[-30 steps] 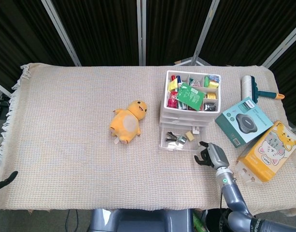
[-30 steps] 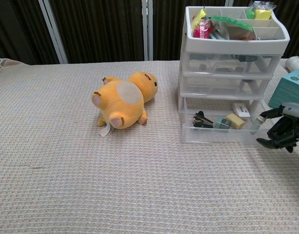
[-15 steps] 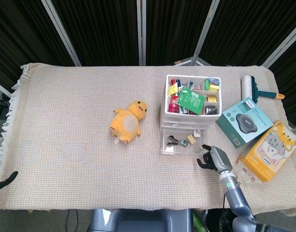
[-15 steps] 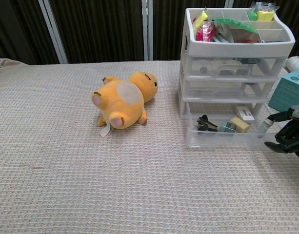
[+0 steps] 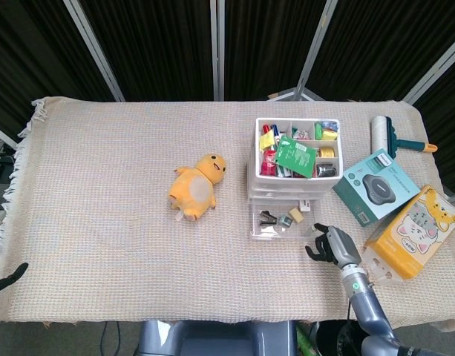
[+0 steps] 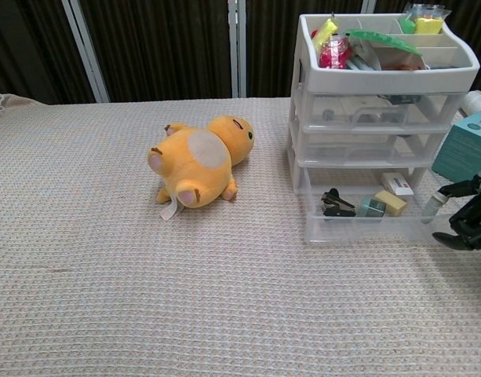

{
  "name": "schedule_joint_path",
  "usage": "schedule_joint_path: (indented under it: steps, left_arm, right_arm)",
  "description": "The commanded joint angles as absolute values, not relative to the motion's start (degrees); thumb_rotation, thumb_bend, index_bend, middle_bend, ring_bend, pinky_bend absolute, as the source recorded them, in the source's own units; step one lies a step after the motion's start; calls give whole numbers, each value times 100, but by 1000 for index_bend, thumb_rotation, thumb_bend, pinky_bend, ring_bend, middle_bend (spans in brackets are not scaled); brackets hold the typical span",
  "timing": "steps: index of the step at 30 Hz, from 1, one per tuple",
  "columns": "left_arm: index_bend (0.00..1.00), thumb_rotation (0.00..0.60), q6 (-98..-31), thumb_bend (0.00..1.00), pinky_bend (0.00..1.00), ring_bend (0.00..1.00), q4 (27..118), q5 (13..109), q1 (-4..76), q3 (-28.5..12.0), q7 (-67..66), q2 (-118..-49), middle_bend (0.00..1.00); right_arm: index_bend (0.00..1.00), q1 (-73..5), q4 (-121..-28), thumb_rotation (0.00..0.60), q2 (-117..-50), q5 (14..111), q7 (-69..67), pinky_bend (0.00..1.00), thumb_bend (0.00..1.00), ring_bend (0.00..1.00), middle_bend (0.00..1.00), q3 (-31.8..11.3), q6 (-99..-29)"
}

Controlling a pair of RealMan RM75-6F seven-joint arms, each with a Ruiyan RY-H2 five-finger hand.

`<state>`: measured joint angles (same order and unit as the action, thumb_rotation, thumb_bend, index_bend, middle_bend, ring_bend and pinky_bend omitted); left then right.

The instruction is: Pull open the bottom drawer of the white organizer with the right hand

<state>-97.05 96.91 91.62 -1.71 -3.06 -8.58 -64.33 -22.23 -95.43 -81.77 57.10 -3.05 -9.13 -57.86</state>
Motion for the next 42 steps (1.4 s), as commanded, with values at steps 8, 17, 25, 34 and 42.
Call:
schedule_joint_path:
  steps: [8,17,25,34,42]
  left_arm:
    - [0,600,-9750,61,0,0,9674,9163,-185,-322,-791,-6433,0]
    - [0,600,-9791,61,0,0,9646,9162,-193,-345,-740,-6440,0]
    - [0,600,-9862,60,0,0,9645,9208,-217,-348,-727,-6441,0]
    - [0,600,-9865,60,0,0,9592,9188,-227,-352,-628,-6408,0]
    - [0,600,-9831,61,0,0,9559,9133,-219,-369,-492,-6373,0]
  right_arm:
    - [293,-2023,-9940,600,-8077,6344,-486,680,162,845,793,-810,-6152]
    - [306,-2041,-10433,600,-7948,6304,-31,682,97,859,812,-966,-6478]
    - [410,-2668,-10917,600,-8161,4559,2377,682,87,920,882,-1463,-7111]
    - [421,-3413,-10743,600,-8845,2982,3863,682,88,943,908,-2075,-7961]
    - [424,-3799,-10395,600,-9292,2300,4203,683,86,955,919,-2393,-8164]
